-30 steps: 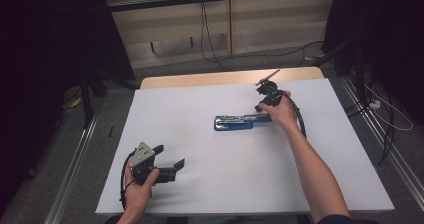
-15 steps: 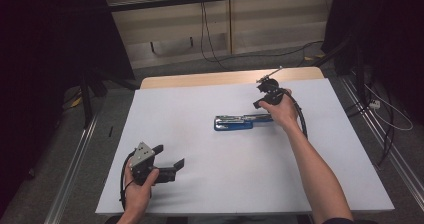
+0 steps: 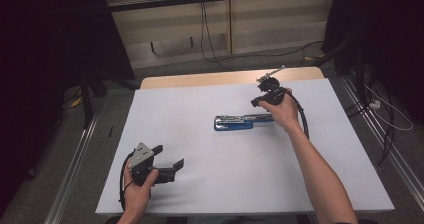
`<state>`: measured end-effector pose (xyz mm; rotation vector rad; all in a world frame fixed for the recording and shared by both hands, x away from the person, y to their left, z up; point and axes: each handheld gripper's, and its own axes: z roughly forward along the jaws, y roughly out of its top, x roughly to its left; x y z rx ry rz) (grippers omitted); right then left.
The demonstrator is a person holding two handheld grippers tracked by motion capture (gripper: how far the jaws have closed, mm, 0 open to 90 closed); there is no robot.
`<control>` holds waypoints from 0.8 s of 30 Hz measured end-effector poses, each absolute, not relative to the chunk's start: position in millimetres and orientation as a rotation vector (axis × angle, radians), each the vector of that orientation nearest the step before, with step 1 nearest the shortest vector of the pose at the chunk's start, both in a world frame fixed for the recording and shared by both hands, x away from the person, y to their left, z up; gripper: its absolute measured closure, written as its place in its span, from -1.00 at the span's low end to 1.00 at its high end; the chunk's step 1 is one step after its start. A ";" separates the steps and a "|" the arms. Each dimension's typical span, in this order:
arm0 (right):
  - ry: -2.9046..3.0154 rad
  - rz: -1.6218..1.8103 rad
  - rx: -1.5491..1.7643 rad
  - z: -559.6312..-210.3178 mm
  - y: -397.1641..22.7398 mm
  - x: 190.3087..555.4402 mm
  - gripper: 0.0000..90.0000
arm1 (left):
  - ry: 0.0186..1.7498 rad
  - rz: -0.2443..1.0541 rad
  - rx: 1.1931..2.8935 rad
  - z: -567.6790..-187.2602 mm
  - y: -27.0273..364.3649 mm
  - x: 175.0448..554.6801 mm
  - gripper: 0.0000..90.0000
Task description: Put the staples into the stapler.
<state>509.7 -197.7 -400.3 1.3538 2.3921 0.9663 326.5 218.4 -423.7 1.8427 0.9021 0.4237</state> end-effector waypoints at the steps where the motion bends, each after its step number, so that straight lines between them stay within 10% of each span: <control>1: 2.394 0.971 1.340 -400.1 -196.6 508.9 0.76 | 0.906 0.426 1.844 -423.6 218.6 326.4 -0.89; 24: 2.437 1.057 1.204 -392.7 -179.1 492.7 0.76 | 0.909 0.413 1.840 -424.6 220.1 327.4 -0.89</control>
